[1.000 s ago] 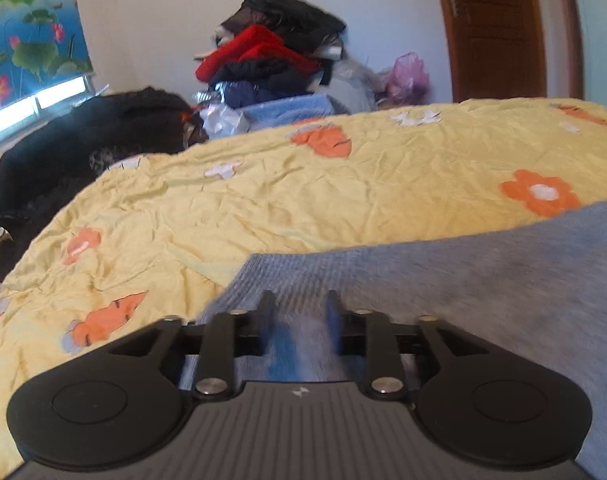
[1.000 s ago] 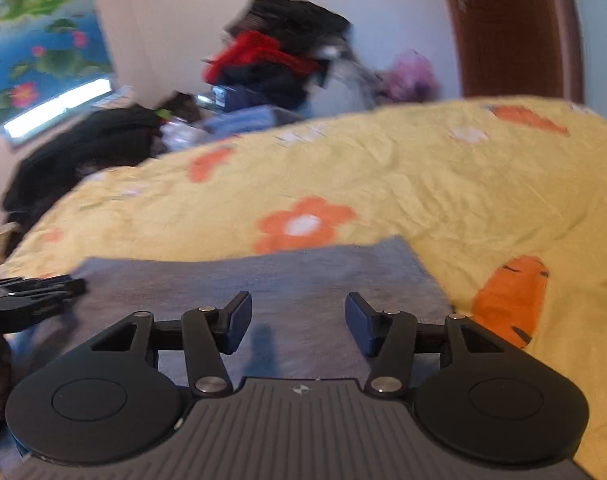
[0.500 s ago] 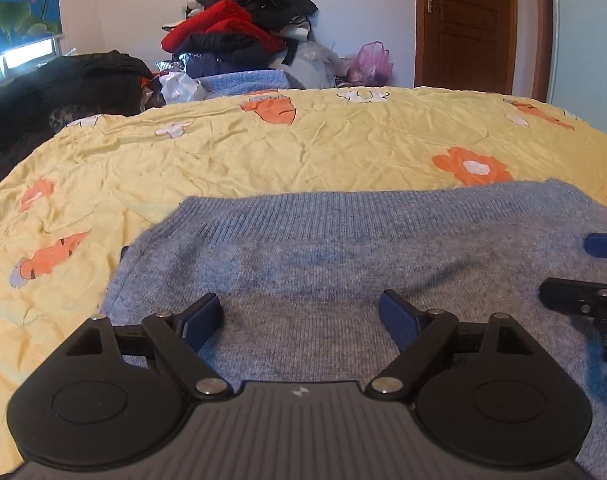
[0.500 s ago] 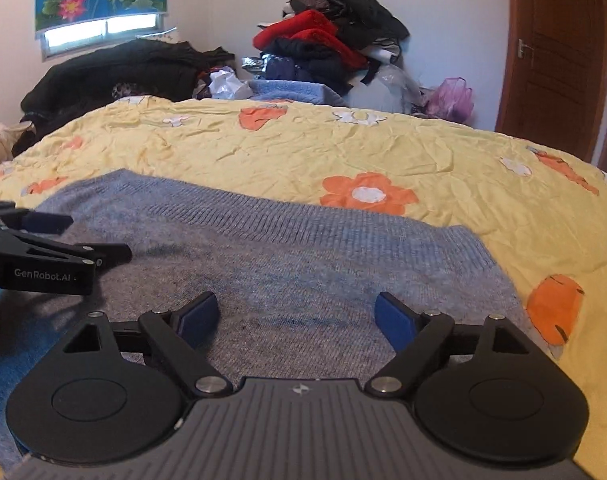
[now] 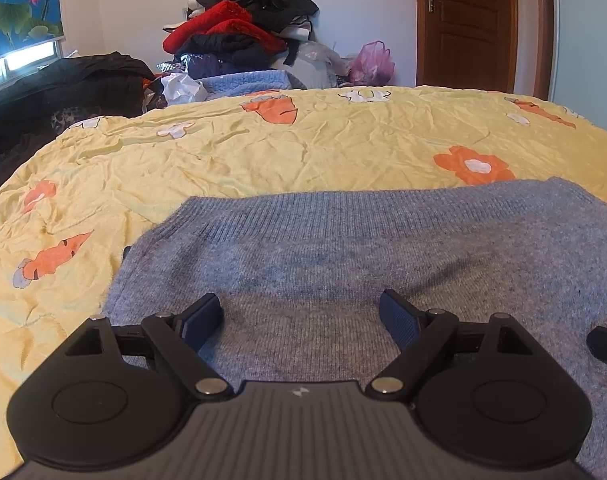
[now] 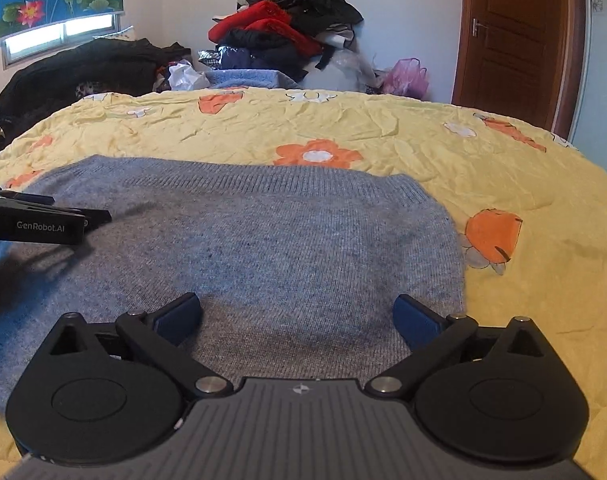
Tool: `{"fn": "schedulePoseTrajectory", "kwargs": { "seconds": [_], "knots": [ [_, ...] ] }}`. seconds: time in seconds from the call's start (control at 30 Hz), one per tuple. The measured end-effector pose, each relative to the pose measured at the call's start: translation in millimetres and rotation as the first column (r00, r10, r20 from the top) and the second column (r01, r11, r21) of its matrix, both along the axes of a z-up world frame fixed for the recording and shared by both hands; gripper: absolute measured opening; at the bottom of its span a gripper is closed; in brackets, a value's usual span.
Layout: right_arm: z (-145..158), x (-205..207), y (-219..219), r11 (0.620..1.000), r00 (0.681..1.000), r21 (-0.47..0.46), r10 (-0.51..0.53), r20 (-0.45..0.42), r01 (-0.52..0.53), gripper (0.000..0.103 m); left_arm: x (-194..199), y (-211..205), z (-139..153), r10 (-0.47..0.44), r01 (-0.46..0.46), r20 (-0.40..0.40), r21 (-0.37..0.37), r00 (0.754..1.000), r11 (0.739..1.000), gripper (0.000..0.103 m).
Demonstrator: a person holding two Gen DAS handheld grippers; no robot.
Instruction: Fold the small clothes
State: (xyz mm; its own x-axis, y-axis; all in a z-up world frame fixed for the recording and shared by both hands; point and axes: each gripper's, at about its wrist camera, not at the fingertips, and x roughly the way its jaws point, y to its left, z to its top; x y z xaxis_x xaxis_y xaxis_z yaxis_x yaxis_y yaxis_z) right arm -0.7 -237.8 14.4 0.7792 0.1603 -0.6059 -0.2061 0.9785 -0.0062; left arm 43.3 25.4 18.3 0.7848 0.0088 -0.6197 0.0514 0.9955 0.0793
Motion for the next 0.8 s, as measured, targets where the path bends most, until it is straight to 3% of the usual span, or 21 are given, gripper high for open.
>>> {"fn": "schedulePoseTrajectory", "kwargs": {
  "seconds": [0.13, 0.27, 0.33, 0.4, 0.5, 0.6, 0.8],
  "knots": [
    [0, 0, -1, 1.0, 1.0, 0.005, 0.0, 0.0, 0.0, 0.103, -9, 2, 7, 0.031, -0.031, -0.02, -0.007, 0.999, 0.999, 0.087],
    [0, 1, -2, 1.0, 1.0, 0.011, 0.001, 0.001, -0.001, 0.103, -38, 10, 22, 0.009, -0.014, -0.043, -0.124, 0.999, 0.992, 0.088],
    [1, 1, -2, 1.0, 1.0, 0.011, 0.001, 0.001, -0.001, 0.103, -52, 10, 20, -0.012, 0.003, -0.056, -0.146, 0.998, 0.989, 0.088],
    [1, 1, -2, 1.0, 1.0, 0.012, 0.001, 0.001, -0.001, 0.103, -61, 7, 7, -0.028, 0.02, -0.066, -0.117, 0.997, 0.993, 0.088],
    [1, 0, -2, 1.0, 1.0, 0.017, 0.002, 0.0, -0.002, 0.103, -72, 7, -1, -0.045, 0.045, 0.007, -0.103, 0.999, 0.994, 0.09],
    [1, 0, -2, 1.0, 1.0, 0.015, 0.002, 0.0, -0.002, 0.103, -65, 8, 1, -0.026, 0.024, -0.016, -0.106, 1.0, 0.994, 0.097],
    [7, -30, -6, 1.0, 1.0, 0.006, 0.003, 0.024, -0.004, 0.103, -88, 16, 12, -0.017, 0.015, -0.037, -0.052, 0.999, 0.999, 0.096]
  ]
}}
